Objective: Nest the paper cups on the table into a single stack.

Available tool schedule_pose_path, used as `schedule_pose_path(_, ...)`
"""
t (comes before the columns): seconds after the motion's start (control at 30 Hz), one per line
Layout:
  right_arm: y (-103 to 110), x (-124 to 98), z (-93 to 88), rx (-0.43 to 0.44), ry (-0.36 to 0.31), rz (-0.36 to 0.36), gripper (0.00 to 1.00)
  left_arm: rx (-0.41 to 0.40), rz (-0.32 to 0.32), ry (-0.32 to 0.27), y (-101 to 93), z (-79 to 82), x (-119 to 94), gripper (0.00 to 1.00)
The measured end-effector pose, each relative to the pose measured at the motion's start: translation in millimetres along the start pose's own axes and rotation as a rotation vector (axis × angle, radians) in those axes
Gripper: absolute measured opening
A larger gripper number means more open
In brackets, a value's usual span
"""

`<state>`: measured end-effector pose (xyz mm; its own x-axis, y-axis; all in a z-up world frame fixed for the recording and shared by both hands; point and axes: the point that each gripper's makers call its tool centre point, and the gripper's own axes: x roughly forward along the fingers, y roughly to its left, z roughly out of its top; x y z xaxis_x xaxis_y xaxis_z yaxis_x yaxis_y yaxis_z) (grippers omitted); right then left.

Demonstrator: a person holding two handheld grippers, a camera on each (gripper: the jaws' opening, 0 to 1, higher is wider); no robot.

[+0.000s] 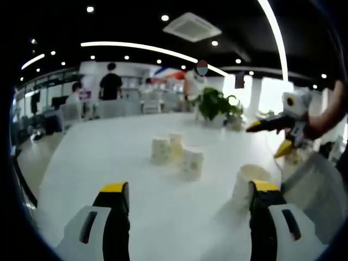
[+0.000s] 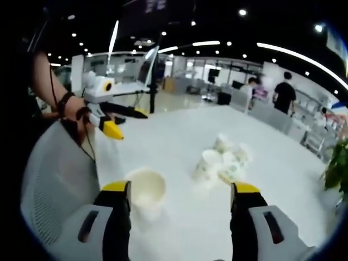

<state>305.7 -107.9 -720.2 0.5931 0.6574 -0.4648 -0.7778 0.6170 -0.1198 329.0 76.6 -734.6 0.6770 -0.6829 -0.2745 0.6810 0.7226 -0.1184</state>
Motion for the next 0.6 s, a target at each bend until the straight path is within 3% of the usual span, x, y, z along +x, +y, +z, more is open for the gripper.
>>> schedule_pose_path(0.23, -9, -4, 0.0, 0.033, -0.015, -0.038, 0.87, 0.0, 0.001, -0.003, 0.7, 1.0, -1, 0.89)
schedule_pose_path(0.6, -30, -18, 5.0, 0.109, -0.072, -0.107, 0.96, -0.021, 0.022, -0.019, 6.6, 5.5, -4, 0.89)
